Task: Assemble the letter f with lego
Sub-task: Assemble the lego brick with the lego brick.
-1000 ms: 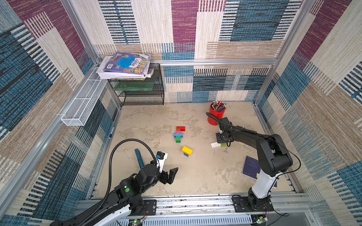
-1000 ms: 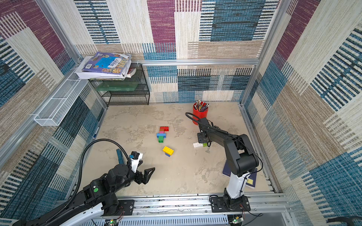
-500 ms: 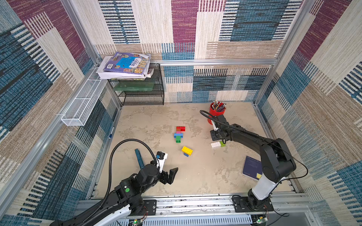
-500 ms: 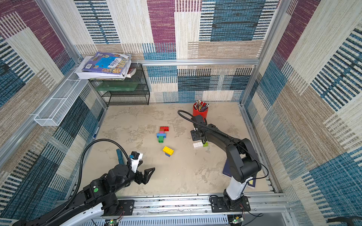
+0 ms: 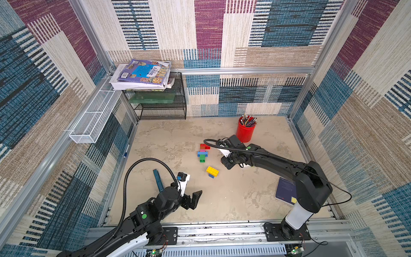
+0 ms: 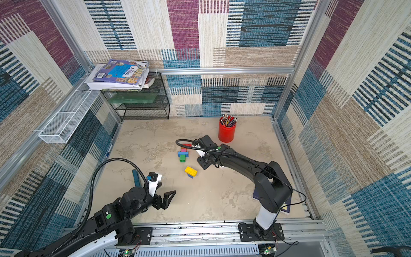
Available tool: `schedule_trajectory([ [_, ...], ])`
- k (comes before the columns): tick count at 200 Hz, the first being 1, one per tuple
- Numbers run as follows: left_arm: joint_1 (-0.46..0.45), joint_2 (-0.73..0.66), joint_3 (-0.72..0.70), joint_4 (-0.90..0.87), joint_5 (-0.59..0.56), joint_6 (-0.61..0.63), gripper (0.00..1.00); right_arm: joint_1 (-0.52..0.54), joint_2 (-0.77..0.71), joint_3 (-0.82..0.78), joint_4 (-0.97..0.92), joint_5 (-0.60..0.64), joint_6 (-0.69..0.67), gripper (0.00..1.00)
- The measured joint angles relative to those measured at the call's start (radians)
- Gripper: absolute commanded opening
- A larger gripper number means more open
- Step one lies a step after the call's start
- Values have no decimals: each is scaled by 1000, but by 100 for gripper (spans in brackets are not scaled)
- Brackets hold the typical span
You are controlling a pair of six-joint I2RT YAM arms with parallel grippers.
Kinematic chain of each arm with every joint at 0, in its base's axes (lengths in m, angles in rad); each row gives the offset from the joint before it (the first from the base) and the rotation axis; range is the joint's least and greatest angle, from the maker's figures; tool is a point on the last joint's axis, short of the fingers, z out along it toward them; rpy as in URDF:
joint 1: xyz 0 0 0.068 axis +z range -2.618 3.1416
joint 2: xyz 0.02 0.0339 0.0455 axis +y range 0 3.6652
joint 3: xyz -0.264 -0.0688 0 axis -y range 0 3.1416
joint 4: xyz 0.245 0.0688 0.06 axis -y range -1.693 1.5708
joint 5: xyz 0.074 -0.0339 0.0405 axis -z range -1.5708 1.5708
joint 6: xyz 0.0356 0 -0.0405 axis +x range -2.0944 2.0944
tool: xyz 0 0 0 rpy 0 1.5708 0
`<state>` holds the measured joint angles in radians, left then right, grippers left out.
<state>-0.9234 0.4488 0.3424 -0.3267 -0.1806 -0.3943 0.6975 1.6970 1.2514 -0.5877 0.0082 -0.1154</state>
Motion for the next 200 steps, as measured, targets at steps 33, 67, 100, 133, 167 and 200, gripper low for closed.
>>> schedule_trajectory([
  [33, 0, -5, 0, 0, 0, -3, 99, 53, 27, 49, -23, 4, -30, 29],
  [67, 0, -12, 0, 0, 0, -3, 99, 98, 58, 87, -67, 5, -55, 28],
  [100, 0, -24, -1, 0, -1, -3, 99, 124, 72, 104, -88, 13, -73, 28],
  [133, 0, -30, -6, -3, -1, -3, 99, 142, 83, 114, -99, 14, -88, 27],
  [167, 0, -31, -9, -3, -1, -3, 99, 153, 103, 130, -109, 11, -99, 27],
  [200, 0, -31, -11, -3, -1, -3, 99, 156, 119, 139, -111, 11, -103, 27],
])
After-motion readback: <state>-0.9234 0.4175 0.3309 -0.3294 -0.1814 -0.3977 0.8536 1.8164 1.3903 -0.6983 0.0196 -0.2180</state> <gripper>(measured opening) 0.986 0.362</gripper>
